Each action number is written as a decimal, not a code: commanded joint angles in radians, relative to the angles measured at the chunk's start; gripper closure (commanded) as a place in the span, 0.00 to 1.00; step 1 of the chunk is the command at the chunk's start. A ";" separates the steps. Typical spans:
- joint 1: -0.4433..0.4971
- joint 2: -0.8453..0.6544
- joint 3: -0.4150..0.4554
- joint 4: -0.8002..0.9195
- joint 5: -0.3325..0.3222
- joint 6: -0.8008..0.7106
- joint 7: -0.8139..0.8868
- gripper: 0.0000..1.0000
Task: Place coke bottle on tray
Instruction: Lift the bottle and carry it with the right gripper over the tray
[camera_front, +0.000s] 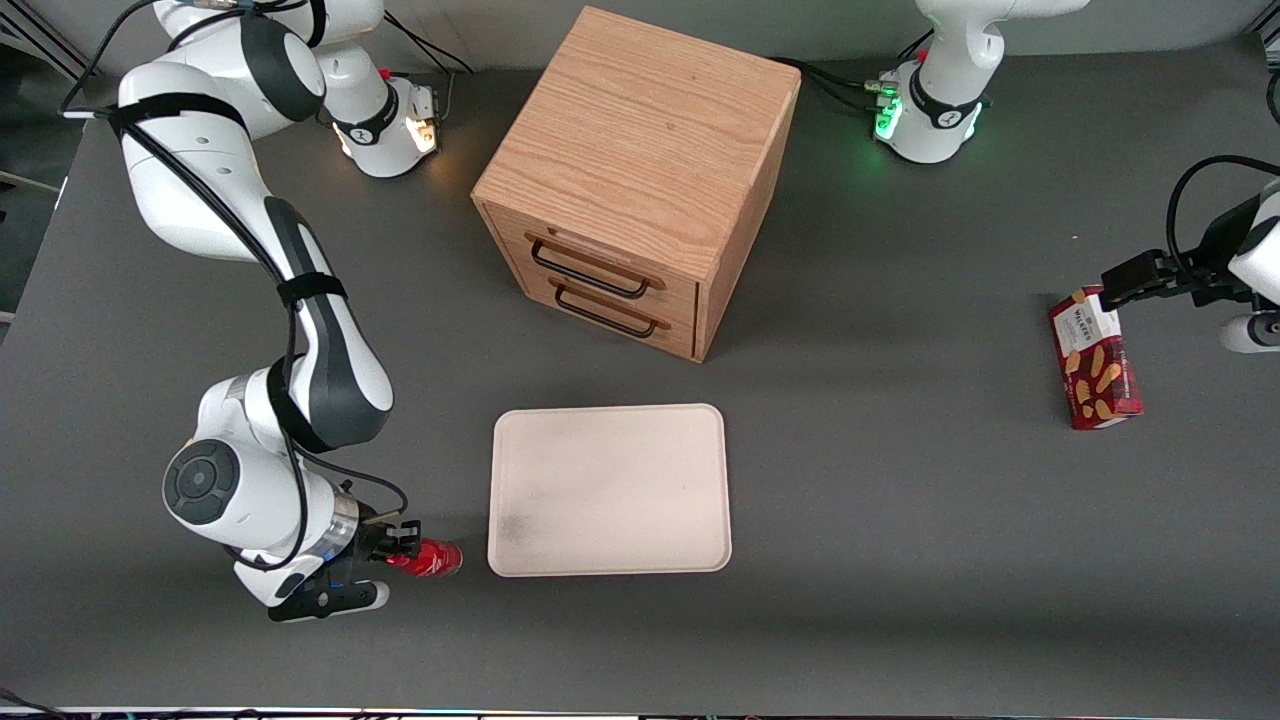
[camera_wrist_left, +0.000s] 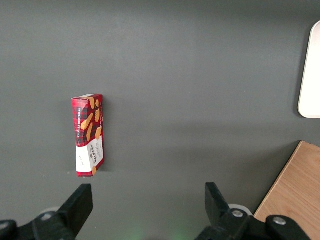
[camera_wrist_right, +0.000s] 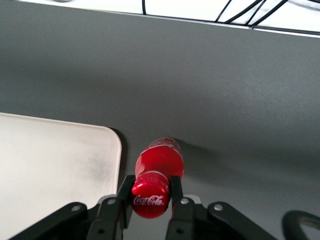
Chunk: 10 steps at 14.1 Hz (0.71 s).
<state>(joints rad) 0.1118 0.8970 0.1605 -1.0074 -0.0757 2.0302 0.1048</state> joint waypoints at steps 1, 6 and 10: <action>0.002 0.002 0.002 -0.010 -0.022 0.024 0.022 0.98; 0.008 -0.068 0.001 -0.010 -0.062 -0.048 0.029 0.98; 0.017 -0.176 0.010 -0.002 -0.118 -0.181 0.026 0.98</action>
<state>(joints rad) 0.1216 0.8003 0.1647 -0.9965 -0.1610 1.9129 0.1056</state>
